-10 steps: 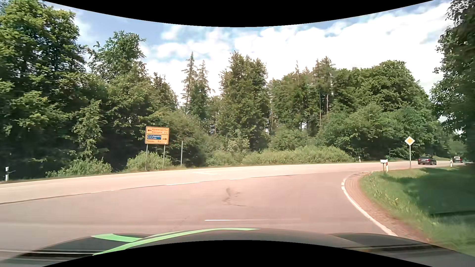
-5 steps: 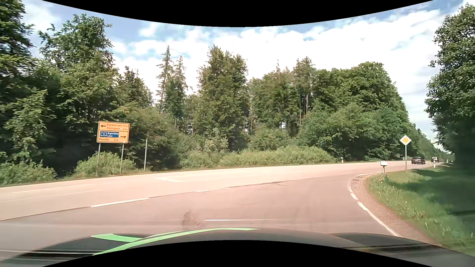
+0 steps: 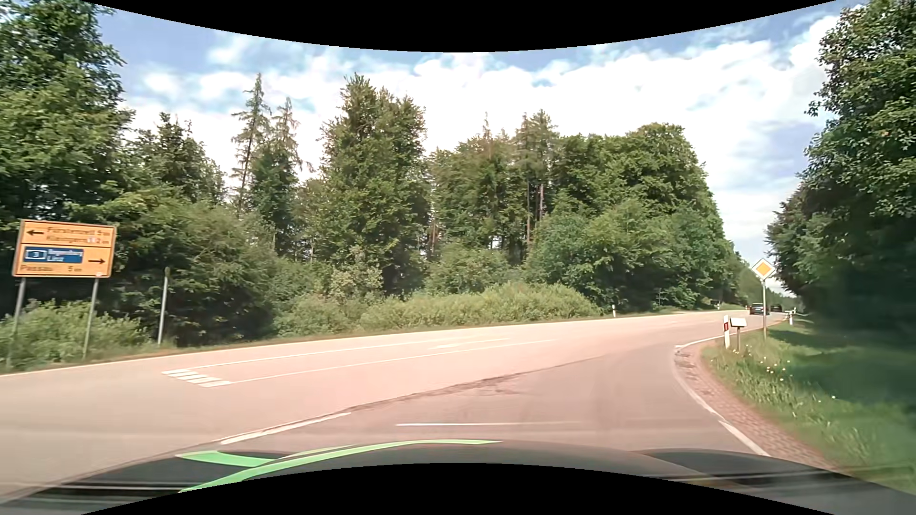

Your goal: Follow the waypoints while adhering to traffic rules and regulations

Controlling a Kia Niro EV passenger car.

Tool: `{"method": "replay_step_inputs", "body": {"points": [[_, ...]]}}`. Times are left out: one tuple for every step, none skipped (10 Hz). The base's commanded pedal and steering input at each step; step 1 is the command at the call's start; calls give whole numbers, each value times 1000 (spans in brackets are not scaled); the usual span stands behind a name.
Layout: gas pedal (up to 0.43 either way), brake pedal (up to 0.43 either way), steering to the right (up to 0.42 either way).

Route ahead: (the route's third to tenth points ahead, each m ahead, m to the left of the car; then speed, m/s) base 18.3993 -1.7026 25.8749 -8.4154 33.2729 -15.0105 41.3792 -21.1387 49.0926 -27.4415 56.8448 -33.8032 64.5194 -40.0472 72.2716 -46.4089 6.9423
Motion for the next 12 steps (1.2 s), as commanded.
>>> {"method": "replay_step_inputs", "body": {"points": [[169,0,178],[169,0,182],[189,0,184],[189,0,184],[189,0,184],[189,0,184],[197,0,184],[197,0,184],[209,0,181],[260,0,176],[268,0,176],[268,0,176]]}}
